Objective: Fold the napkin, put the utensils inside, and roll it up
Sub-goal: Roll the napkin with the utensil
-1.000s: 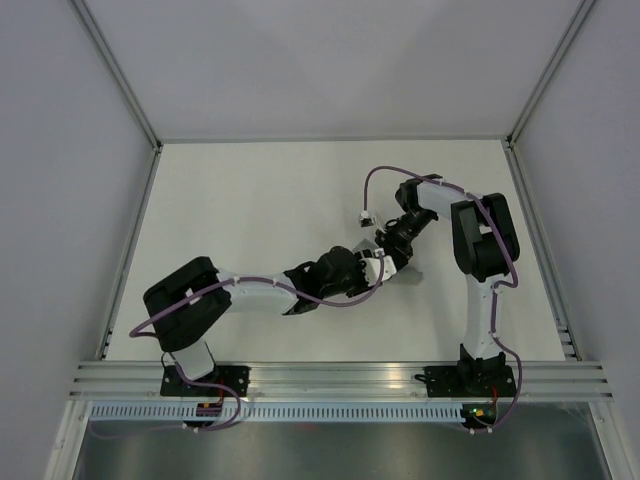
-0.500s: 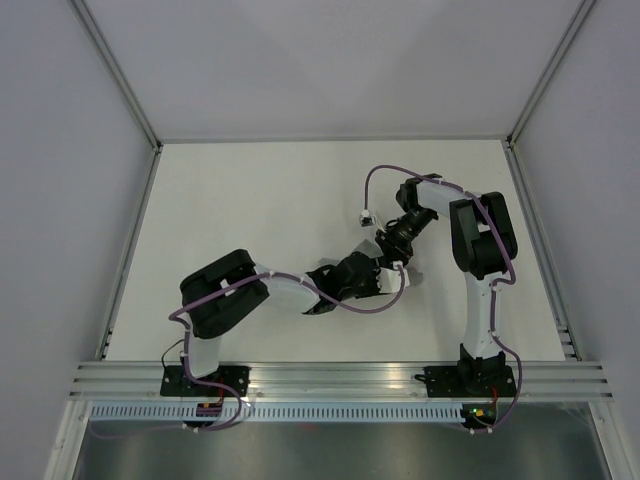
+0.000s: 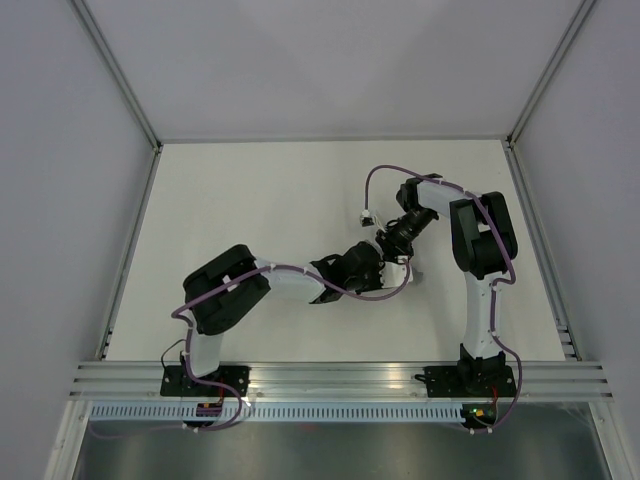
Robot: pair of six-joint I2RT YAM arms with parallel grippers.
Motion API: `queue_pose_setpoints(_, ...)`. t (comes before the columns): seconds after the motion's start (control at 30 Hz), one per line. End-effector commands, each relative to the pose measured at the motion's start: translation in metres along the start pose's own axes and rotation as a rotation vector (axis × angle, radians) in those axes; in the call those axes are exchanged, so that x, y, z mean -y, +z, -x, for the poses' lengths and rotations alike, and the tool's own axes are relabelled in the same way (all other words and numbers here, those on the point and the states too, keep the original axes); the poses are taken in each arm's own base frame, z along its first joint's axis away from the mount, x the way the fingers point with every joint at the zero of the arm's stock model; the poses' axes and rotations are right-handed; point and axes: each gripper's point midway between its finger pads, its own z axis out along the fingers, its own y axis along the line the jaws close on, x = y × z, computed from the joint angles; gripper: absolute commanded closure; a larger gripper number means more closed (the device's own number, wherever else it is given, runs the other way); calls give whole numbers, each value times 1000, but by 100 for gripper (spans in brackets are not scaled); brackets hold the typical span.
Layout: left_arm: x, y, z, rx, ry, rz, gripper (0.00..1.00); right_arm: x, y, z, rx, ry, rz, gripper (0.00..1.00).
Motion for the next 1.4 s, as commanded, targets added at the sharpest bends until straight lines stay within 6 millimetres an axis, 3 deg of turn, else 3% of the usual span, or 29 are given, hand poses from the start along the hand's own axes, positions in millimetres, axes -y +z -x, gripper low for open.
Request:
queue_pose_setpoints(0.0,46,6,-28,-89,-81,-232,82,32,16,-31,-116,-35,-60,73)
queue_pose_setpoints(0.17,61,6,-38,-132,-153,-352,85,32,12,-26,-95,-5,-103,52)
queue_pose_setpoints(0.33,76,4,-47,-165,-208,-452,86,34,-1,-15,-46,24,-170,43)
queue_pose_setpoints(0.8,80,-8,-50,-166,-367,-605,87,22,-45,13,135,75,-253,33)
queue_pose_setpoints(0.97,73,-10,-51,-167,-433,-640,85,24,-73,18,218,89,-329,33)
queue_pose_setpoints(1.17,62,-10,-49,-158,-529,-680,84,23,-115,17,358,81,-437,33)
queue_pose_setpoints(1.23,58,-11,-47,-147,-579,-710,83,17,-124,15,396,43,-487,33)
queue_pose_setpoints(1.27,55,-11,-42,-136,-595,-719,82,18,-123,2,405,64,-502,33)
queue_pose_setpoints(1.33,54,-11,-46,-152,-625,-735,81,13,-138,4,436,-5,-593,32)
queue_pose_setpoints(1.37,51,-10,-41,-140,-633,-746,79,10,-128,-6,429,0,-594,32)
